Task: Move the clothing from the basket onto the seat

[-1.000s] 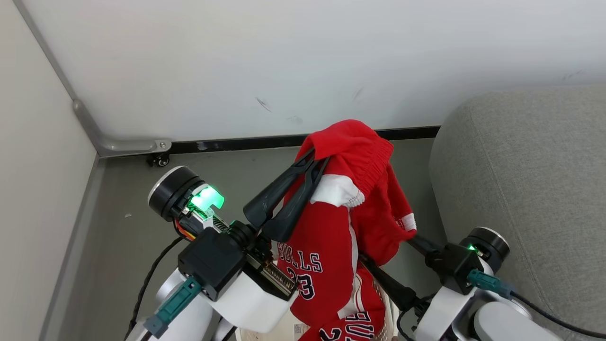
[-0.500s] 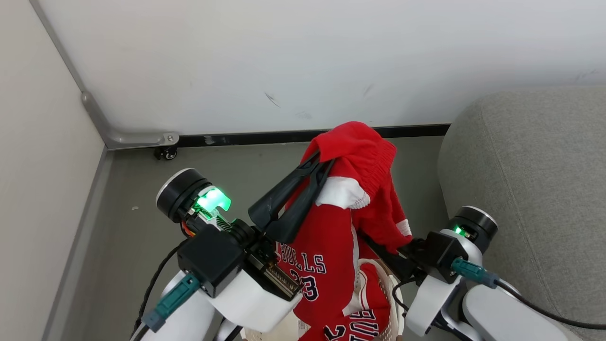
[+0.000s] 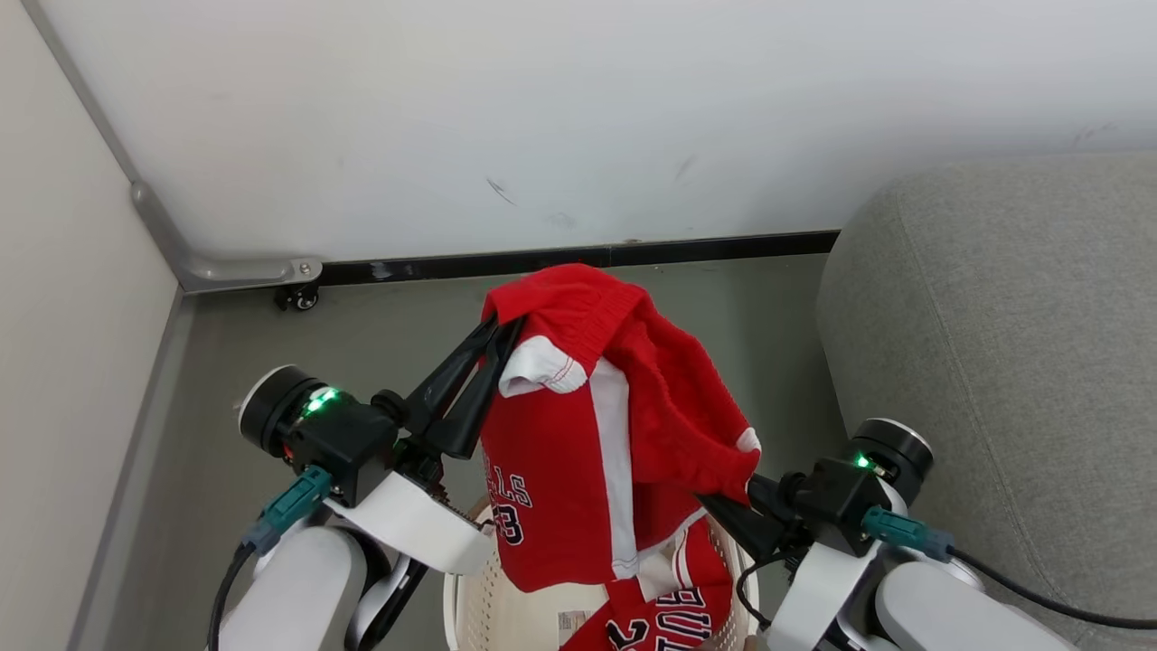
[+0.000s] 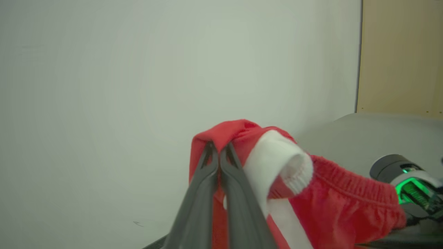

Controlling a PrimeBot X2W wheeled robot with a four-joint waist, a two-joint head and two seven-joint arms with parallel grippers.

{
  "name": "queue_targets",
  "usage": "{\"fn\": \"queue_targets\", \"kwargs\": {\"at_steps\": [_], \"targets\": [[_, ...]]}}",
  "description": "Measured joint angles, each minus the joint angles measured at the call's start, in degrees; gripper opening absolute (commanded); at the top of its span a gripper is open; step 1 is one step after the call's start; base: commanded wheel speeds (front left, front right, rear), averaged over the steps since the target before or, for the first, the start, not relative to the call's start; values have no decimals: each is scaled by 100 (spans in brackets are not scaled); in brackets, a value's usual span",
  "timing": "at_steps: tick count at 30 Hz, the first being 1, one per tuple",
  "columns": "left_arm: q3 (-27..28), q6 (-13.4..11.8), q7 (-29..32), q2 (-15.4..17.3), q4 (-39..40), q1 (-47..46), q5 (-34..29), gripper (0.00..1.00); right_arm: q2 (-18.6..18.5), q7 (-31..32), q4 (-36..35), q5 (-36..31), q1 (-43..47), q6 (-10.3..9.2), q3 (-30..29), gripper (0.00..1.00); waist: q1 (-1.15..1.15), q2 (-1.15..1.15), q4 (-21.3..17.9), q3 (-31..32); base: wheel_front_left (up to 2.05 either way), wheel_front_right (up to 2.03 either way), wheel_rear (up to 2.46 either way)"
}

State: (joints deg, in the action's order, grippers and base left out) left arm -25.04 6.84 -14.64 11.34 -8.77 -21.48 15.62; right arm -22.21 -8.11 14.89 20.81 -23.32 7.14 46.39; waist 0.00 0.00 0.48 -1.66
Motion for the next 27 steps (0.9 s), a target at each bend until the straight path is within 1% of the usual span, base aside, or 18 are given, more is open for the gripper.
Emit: {"fn": "queue_targets", "kwargs": {"at_steps": [2, 7, 8, 9, 10, 14, 21, 24, 27], "targets": [[7, 7, 0, 11, -177, 22, 54, 0, 1, -53, -54, 105, 31, 0, -23, 0, 0, 0, -37, 9, 0, 0, 0], [82, 7, 4, 27, -580, 110, 249, 0, 109, -224, -227, 670, 224, 0, -430, 0, 0, 0, -134, 41, 0, 0, 0], [87, 8, 10, 22, -653, 150, 293, 29, 126, -234, -231, 756, 224, 0, -538, 0, 0, 0, -153, 49, 0, 0, 0], [90, 15, 25, 15, -720, 181, 361, 84, 137, -265, -233, 827, 224, 0, -655, 0, 0, 0, -171, 57, 0, 0, 0], [91, 24, 27, 13, -768, 210, 399, 100, 143, -282, -233, 894, 226, 0, -765, 0, 0, 0, -188, 65, 0, 0, 0], [104, 24, 83, 40, -922, 266, 450, 100, 181, -357, -225, 1147, 324, 0, -1234, 0, 0, 0, -242, 100, 0, 0, 0], [430, 20, 77, 149, -1033, 449, 578, 100, 86, -445, -207, 1183, 454, 0, -1876, 0, 0, 0, -278, 179, 0, 0, 0], [587, -47, 74, 151, -1027, 505, 605, 100, 8, -458, -252, 1168, 467, -1, -2073, 0, 0, 0, -290, 216, 0, 0, 0], [713, -142, 51, 141, -957, 504, 605, 100, 10, -499, -356, 1140, 626, 0, -2246, 0, 0, 0, -313, 252, 0, 0, 0]]}}
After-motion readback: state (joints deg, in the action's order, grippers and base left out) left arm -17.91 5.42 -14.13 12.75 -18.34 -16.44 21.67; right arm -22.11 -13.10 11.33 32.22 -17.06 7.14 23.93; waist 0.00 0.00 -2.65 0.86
